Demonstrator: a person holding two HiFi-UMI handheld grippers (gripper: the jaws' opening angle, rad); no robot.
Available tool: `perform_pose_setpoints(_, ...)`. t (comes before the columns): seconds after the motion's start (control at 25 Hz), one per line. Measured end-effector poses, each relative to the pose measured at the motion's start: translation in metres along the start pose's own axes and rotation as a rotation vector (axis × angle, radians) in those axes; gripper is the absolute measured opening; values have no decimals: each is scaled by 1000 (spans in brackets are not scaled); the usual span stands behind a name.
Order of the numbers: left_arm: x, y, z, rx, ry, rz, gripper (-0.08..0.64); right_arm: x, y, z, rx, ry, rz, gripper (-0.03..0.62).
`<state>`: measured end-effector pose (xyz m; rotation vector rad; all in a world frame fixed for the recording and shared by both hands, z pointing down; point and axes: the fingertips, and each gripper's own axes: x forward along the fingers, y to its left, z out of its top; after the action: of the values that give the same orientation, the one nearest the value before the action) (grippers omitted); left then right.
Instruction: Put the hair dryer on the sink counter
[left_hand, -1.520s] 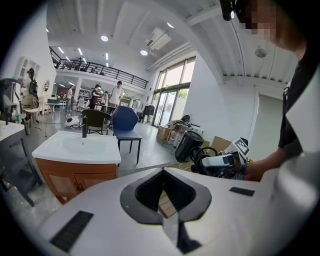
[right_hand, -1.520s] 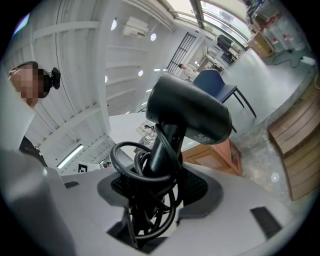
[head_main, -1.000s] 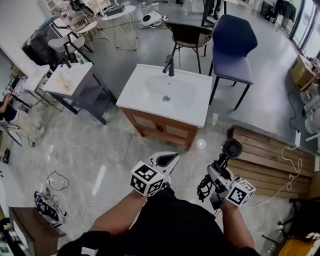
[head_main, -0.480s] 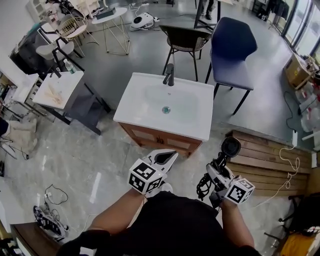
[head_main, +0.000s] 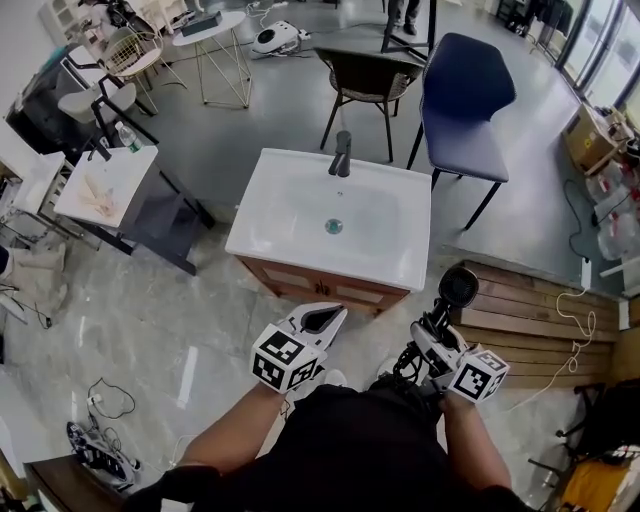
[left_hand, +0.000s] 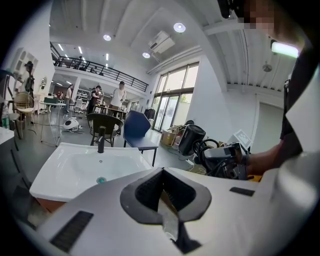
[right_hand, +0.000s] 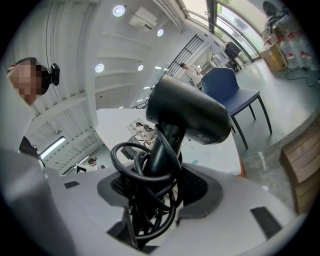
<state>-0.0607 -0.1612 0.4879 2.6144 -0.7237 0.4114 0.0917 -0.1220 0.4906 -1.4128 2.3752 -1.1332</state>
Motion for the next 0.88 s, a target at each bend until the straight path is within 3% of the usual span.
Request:
perform_pose_setpoints(0.48,7,30,1,-44,0,78,0,39,-22,24,20,37,40,224)
perform_pose_setpoints(0.68,24,50,21,-34,5,102,0,65,-25,51,8,28,93,224)
perform_pose_setpoints(0.88,62,54,47,-40,-14,82,0,76,-52,71,-15,50,91,224)
